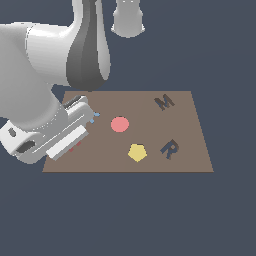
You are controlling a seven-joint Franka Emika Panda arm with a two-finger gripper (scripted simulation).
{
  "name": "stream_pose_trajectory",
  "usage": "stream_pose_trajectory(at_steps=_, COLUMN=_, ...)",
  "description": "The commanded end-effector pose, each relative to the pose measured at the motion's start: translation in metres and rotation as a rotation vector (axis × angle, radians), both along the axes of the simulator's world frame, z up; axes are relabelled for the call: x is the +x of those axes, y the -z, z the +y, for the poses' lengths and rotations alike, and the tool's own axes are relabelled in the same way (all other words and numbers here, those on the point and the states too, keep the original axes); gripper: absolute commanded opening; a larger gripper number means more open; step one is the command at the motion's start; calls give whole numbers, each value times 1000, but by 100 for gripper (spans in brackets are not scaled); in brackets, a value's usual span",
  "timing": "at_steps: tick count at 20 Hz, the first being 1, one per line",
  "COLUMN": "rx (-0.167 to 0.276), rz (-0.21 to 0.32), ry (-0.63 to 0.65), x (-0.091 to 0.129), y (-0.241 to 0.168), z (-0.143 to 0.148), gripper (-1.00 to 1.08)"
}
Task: Insert a designated object into the corresponding slot on a board.
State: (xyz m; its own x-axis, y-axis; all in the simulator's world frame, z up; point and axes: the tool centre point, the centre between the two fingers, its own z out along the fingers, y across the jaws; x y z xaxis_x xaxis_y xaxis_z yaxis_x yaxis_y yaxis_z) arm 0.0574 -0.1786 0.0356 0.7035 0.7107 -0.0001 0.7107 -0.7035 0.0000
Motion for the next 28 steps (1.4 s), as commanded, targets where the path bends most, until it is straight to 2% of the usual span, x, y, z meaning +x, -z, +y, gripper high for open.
stream_pose_trajectory(at_steps=1, rx=0, rz=0, ry=-1, x=0, y=5, z=0, gripper=100)
stream_pose_trajectory(at_steps=2, rx=0, rz=0, ry=-1, x=0, y=6, z=0, gripper=100)
stream_pose_trajectory(at_steps=3, rx=0, rz=0, ry=-1, x=0, y=6, z=0, gripper=-100)
stream_pose_trajectory(at_steps=20, rx=0, rz=1, ry=1, x=0, y=3, z=0, gripper=-100)
stream_pose_trajectory(at_steps=28, rx=0, rz=1, ry=57, x=-9, y=2, z=9, gripper=-100)
